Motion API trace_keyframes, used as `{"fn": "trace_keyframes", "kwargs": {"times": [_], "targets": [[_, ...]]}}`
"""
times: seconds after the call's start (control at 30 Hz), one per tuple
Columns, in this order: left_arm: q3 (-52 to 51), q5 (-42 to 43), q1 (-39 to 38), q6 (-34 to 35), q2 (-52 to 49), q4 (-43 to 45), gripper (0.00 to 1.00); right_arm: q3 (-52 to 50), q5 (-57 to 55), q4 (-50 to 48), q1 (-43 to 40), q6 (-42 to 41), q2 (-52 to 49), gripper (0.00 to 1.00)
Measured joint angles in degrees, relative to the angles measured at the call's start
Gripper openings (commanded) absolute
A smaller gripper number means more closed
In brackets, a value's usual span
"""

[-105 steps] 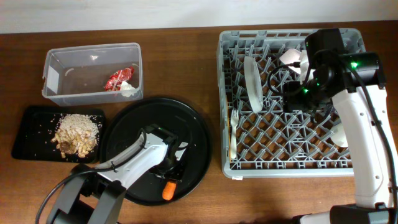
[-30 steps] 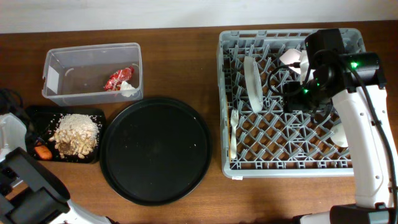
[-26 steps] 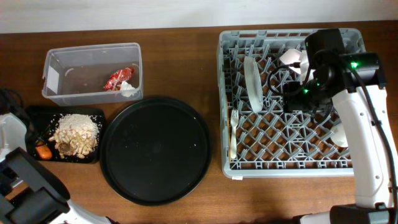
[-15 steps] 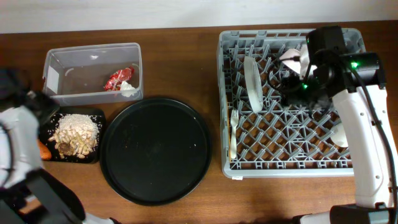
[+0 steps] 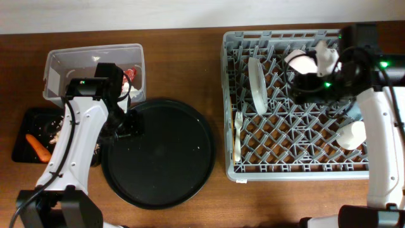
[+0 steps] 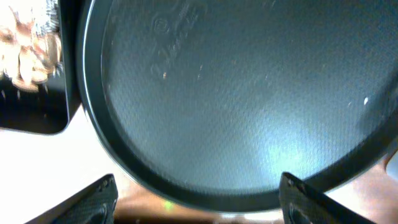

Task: Sort waste into correct bins and load items into the dishwasher rack

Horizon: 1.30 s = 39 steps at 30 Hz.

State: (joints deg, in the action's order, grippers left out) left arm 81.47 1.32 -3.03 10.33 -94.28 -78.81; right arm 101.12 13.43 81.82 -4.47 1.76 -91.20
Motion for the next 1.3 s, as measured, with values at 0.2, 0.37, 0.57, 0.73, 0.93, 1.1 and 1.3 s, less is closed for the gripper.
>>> {"fn": "trace_keyframes", "kwargs": {"times": [0.2,0.37,0.57,0.73,0.93,1.1,1.3], "targets": [[-6.69,-0.26,0.09,-0.09,7.04,5.05,0.80,-8.20,0.17,-3.96,-0.44,1.55,7.10,0.91],[-19.98,-0.68,0.09,0.13,26.32,16.70,0.87,-25.46,0.02,-18.14,-0.44,1.64,25.42,0.99],[-35.23,-0.68,0.09,1.92,46.97,28.57,0.99,-40.94,-3.04,-23.28,-0.44,1.68,44.65,0.99],[-38.86,-0.68,0.09,2.99,54.12,31.08,0.99,-42.32,-4.15,-22.08,-0.42,1.70,48.89,0.99],[-38.91,-0.68,0.09,3.19,54.31,31.12,0.99,-42.32,-4.37,-22.08,-0.44,1.70,48.28,0.99],[-38.91,-0.70,0.09,3.19,54.31,31.12,0.99,-42.32,-4.39,-22.08,-0.44,1.68,47.01,0.99],[-38.91,-0.68,0.09,3.21,54.31,31.12,0.99,-42.32,-4.39,-22.05,-0.33,1.68,46.64,0.99]]}}
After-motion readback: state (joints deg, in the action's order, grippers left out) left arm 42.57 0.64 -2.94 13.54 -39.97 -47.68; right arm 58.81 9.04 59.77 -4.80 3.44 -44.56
